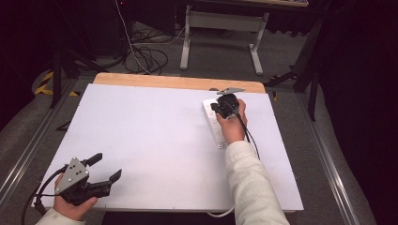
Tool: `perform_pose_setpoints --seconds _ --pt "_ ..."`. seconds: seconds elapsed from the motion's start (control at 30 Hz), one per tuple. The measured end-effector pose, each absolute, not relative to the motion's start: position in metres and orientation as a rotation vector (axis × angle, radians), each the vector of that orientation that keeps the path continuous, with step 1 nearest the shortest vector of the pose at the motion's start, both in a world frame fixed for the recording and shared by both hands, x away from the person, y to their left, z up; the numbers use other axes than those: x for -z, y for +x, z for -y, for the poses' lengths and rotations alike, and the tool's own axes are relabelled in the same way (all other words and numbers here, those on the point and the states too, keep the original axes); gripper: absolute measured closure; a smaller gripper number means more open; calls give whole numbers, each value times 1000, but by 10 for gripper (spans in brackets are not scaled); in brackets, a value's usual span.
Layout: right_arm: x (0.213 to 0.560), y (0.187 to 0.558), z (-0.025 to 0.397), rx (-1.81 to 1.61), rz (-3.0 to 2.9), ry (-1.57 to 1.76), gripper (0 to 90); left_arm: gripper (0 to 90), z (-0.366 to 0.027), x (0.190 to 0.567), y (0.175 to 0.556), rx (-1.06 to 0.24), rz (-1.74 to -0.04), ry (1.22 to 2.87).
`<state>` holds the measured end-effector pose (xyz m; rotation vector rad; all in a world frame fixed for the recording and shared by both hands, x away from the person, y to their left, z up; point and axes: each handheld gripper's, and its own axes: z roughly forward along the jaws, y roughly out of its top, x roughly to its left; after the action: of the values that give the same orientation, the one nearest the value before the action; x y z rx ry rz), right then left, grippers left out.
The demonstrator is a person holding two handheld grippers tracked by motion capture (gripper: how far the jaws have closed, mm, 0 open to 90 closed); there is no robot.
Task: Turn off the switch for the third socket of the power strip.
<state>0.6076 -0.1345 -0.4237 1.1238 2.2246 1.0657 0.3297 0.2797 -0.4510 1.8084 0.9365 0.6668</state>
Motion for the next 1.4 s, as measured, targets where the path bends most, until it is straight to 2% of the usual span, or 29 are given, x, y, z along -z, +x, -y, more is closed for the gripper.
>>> perform_pose_setpoints --seconds 0.57,0.63,0.93,1.23,1.4 --pt "398 588 144 -1175 -2198 1093 900 173 -280 451 330 -672 -938 1815" --pt "394 585 144 -1207 -2195 1087 802 173 -280 451 330 -669 -943 1809" --pt "368 555 154 -1321 -2174 1025 557 173 -279 451 330 -670 -939 1813" --pt "353 519 177 -1409 -2167 991 393 171 -280 451 330 -671 -942 1815" --pt "352 496 190 -1404 -2160 948 352 171 -280 451 330 -677 -949 1808"
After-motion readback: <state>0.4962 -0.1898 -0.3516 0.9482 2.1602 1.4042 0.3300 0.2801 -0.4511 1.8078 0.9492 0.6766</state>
